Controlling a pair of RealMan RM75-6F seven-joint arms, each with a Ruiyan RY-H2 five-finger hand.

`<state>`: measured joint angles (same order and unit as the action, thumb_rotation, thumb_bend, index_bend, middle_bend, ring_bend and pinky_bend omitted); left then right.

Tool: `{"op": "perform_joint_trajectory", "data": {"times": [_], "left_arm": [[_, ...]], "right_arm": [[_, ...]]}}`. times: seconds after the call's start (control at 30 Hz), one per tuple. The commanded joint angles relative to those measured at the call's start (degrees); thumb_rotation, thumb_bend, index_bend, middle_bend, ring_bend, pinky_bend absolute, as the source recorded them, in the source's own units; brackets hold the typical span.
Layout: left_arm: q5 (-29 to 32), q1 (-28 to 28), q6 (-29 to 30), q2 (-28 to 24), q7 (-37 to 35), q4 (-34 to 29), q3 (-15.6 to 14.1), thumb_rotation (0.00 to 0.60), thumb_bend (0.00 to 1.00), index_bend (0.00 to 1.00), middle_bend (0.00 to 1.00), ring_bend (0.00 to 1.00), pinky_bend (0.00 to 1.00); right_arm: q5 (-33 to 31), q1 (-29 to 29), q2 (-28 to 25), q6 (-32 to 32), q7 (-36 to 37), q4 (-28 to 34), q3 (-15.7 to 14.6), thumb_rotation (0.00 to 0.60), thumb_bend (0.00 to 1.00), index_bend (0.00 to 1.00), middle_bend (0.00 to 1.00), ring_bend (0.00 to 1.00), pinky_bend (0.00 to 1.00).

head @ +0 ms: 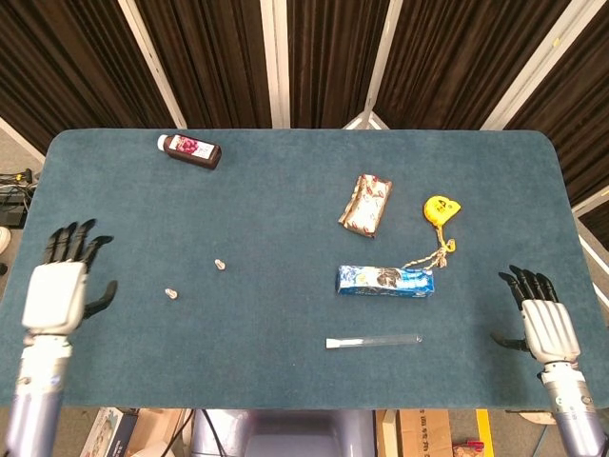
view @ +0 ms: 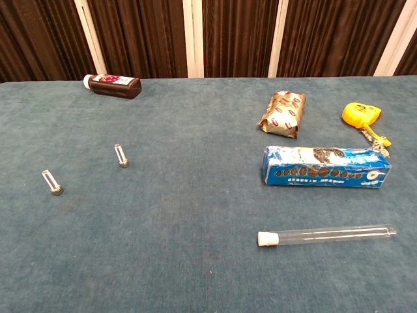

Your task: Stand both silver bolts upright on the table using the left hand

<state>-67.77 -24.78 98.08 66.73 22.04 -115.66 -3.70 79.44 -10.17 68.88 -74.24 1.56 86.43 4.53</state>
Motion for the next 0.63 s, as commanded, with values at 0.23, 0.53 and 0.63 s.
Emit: {"op": "perform_joint_trajectory", "data": {"times": [0.23,0.53,0.63], "left_arm": [[-6.1,10.1,-1.5,-3.8,-19.0,11.0,-5.6,0.600,0.46,0.20,0.03,0.00,0.00],[-8.6,11.8,-2.4,-3.6,-20.5,13.0,-4.2,0.600,0.46,0.18,0.03,0.00,0.00],[-9.3,12.0,-3.3,-3.6,-21.4,13.5,-3.5,0.600,0.46,0.18,0.03,0.00,0.00]], "right_arm": [[4.9,1.0,0.8,-6.6,-0.1,-1.4,0.2,0.600,0.11,0.16,0.09,0.06,0.00],[6.6,1.7,0.5,-9.3,0.6,-1.1,0.3,0.600,0.11,0.13,0.09,0.06,0.00],[7.0,2.0,0.3,-10.2,0.4,-0.7,0.4,0.600,0.11,0.13,0.09,0.06,0.00]]}}
